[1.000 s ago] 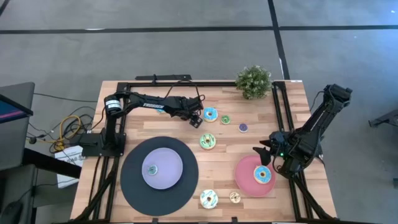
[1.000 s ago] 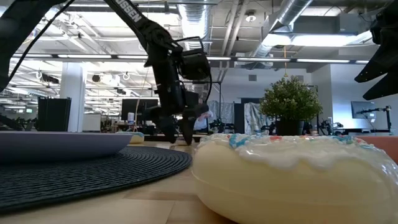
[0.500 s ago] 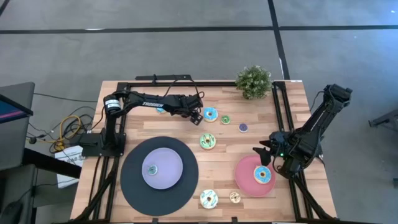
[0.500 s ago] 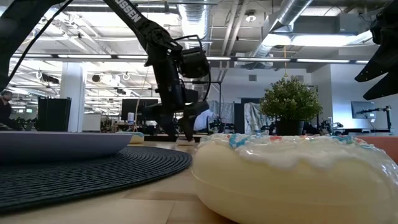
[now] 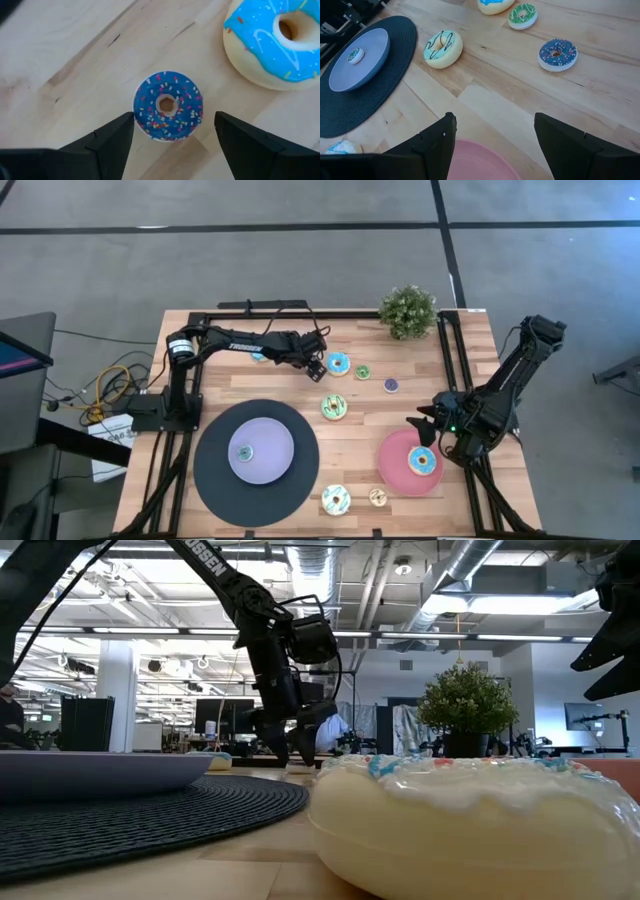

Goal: Pick & Place donuts
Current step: Put the top small dark blue donut on the purple plate, then put the left large blue donut on the pink plate

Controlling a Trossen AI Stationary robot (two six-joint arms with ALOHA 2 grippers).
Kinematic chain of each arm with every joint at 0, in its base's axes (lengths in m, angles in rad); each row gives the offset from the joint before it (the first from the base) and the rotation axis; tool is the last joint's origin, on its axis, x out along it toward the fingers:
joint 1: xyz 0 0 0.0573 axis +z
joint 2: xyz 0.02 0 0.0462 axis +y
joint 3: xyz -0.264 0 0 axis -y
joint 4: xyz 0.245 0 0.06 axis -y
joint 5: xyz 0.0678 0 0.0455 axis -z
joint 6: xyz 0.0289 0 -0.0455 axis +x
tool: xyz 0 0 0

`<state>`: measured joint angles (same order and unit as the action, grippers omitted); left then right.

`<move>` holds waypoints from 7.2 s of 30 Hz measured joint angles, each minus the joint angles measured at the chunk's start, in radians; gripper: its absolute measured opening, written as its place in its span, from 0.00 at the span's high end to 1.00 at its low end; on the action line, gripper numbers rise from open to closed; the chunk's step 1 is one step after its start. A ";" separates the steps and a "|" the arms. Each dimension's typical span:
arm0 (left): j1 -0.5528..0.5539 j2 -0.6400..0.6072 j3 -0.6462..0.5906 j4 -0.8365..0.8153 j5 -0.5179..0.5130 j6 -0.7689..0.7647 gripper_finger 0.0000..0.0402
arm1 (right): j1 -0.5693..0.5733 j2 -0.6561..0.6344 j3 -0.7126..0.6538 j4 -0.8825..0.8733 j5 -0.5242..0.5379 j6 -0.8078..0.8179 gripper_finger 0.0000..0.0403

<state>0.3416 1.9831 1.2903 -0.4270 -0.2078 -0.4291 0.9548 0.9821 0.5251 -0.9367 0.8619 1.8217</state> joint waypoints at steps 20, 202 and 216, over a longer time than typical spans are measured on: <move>0.003 0.062 0.005 0.073 -0.014 -0.002 0.32 | -0.001 0.000 0.000 0.048 0.000 -0.071 0.36; 0.401 -0.360 -0.400 -0.117 0.017 -0.051 0.30 | 0.018 -0.002 0.000 0.041 0.004 -0.095 0.36; 0.395 -0.361 -0.475 0.014 0.025 -0.080 0.30 | 0.018 -0.002 0.000 0.051 0.002 -0.095 0.36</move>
<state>0.7368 1.6218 0.8154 -0.4131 -0.1829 -0.5087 0.9727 0.9806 0.5255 -0.8852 0.8642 1.7271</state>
